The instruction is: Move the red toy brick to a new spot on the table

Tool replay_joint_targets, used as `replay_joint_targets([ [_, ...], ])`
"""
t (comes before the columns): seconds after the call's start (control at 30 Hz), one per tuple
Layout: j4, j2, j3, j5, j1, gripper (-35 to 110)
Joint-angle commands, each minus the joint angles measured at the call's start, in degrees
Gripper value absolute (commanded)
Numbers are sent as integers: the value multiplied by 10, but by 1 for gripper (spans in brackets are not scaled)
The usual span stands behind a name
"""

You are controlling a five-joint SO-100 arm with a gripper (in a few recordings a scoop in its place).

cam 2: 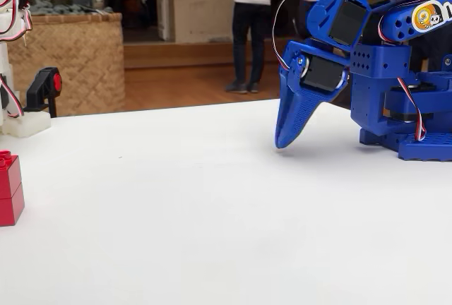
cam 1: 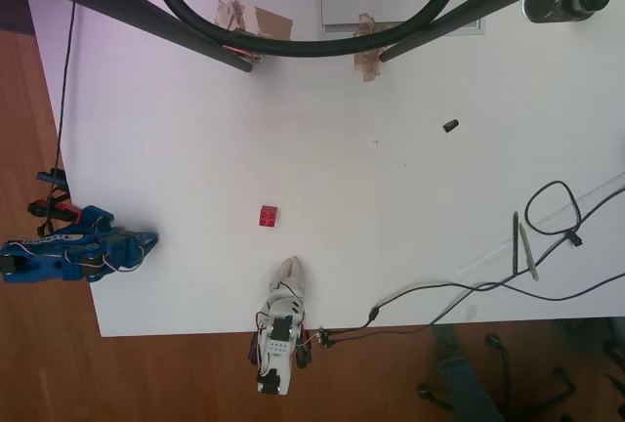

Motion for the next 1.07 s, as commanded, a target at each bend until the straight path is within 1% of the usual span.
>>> replay_joint_targets([
  [0.0,62,87,44,-34,-12,0],
  [0.1,73,131,56,-43,-2,0],
  [0.17,77,149,56,-31,-3,0],
  [0.3,78,167,56,-43,1,1],
  [1.03,78,166,56,-44,-4,1],
])
